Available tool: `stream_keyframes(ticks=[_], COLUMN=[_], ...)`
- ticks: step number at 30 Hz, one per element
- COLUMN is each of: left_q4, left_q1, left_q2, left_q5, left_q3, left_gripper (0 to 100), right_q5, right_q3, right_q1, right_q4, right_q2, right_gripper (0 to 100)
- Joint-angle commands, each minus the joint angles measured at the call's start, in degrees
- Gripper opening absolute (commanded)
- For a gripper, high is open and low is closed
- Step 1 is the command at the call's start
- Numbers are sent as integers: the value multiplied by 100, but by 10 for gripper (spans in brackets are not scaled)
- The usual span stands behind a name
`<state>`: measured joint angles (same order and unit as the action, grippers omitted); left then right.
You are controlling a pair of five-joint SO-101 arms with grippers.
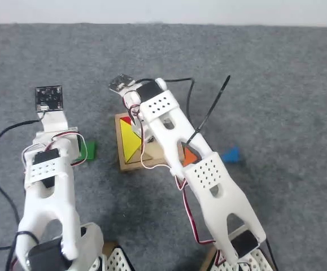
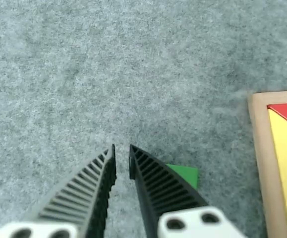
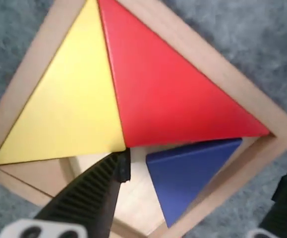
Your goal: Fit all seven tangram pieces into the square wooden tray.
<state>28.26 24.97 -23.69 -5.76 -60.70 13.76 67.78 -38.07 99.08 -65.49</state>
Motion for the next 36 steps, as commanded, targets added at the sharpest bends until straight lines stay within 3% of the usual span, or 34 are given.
stream_keyframes(ticks=[1, 7, 14, 17, 36], left_q4=[-123, -123, -123, -123, -132], left_q1=[-53, -53, -53, -53, -53], left_q2=[-97, -97, -97, -97, -79], left_q5=[-79, -79, -79, -79, -79], left_q3=[57, 57, 57, 57, 57], left_gripper=[48, 48, 48, 48, 48], right_q5=[35, -237, -255, -237, -229], right_q3=[299, 290, 264, 264, 800], right_q1=[13, 259, 479, 558, 637], right_q4=[-13, -13, -4, -4, 347], right_q2=[66, 48, 40, 40, 92], right_gripper=[428, 422, 210, 165, 158])
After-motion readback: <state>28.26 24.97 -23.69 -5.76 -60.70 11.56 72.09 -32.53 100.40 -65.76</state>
